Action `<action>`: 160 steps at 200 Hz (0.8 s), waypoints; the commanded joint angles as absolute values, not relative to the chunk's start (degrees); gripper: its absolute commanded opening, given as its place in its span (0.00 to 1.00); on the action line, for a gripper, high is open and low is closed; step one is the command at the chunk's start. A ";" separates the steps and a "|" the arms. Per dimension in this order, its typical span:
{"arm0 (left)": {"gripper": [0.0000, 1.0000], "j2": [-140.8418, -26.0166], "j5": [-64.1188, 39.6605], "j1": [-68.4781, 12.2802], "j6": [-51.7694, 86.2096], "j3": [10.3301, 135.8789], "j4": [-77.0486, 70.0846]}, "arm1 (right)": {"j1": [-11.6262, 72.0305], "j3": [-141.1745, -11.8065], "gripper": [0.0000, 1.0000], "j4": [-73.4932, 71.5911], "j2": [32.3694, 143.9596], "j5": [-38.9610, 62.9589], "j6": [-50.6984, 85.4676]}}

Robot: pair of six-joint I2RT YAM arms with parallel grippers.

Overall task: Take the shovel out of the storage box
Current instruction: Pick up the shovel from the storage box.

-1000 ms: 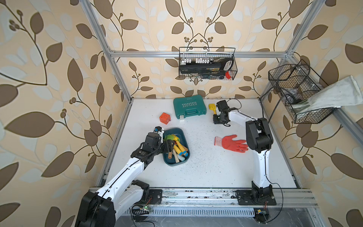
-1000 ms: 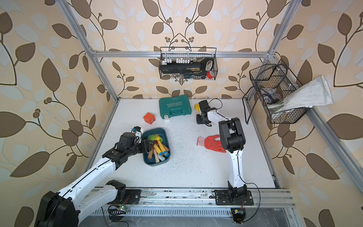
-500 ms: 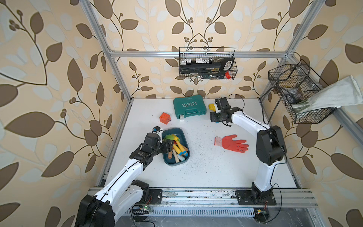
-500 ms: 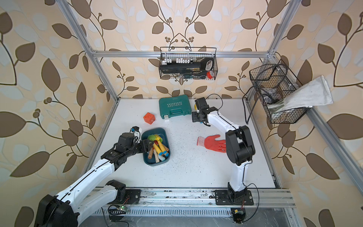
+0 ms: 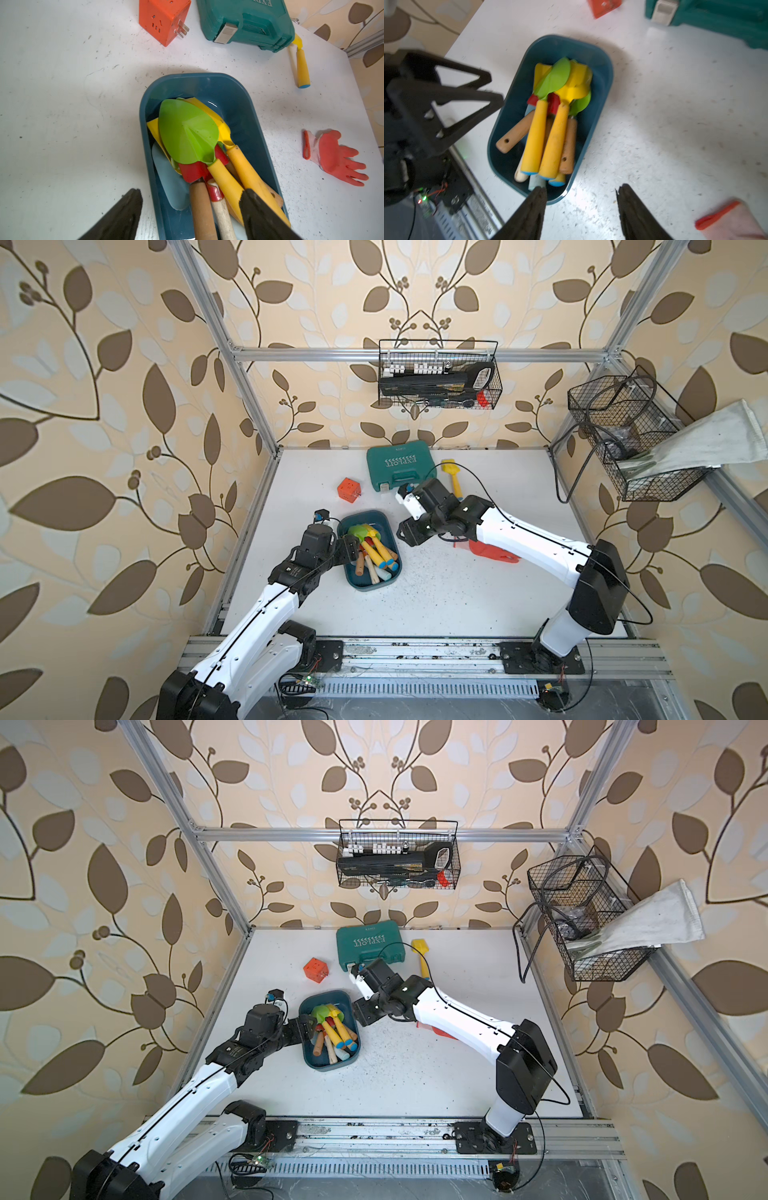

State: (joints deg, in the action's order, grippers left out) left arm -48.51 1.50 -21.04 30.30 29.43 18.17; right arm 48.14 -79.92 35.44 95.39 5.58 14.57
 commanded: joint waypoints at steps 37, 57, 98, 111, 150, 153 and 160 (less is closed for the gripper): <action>0.80 -51.39 0.03 -15.96 31.62 30.60 17.98 | 55.48 -81.39 0.55 38.44 99.30 6.39 14.65; 0.79 -51.18 -1.25 -14.23 32.05 29.83 17.15 | 56.79 -82.70 0.53 37.79 101.79 6.45 15.36; 0.79 -51.15 -3.26 -12.83 32.51 28.95 16.16 | 59.00 -87.14 0.49 37.23 107.03 4.25 16.33; 0.79 -51.37 -3.50 -12.74 32.56 28.95 16.05 | 59.41 -88.73 0.49 37.17 108.53 3.15 16.50; 0.80 -51.16 -3.25 -12.66 32.73 29.00 16.39 | 60.36 -93.35 0.49 38.96 112.76 -2.01 17.02; 0.80 -51.16 -3.31 -12.66 32.82 28.97 16.30 | 60.42 -93.60 0.49 39.16 113.01 -2.62 17.05; 0.80 -51.15 -3.31 -12.66 32.87 29.00 16.35 | 60.44 -94.08 0.49 39.56 113.58 -3.51 17.14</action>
State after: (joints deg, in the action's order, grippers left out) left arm -51.44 -2.09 -13.41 32.21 29.10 17.76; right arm 60.03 -91.39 37.43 111.00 1.54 16.14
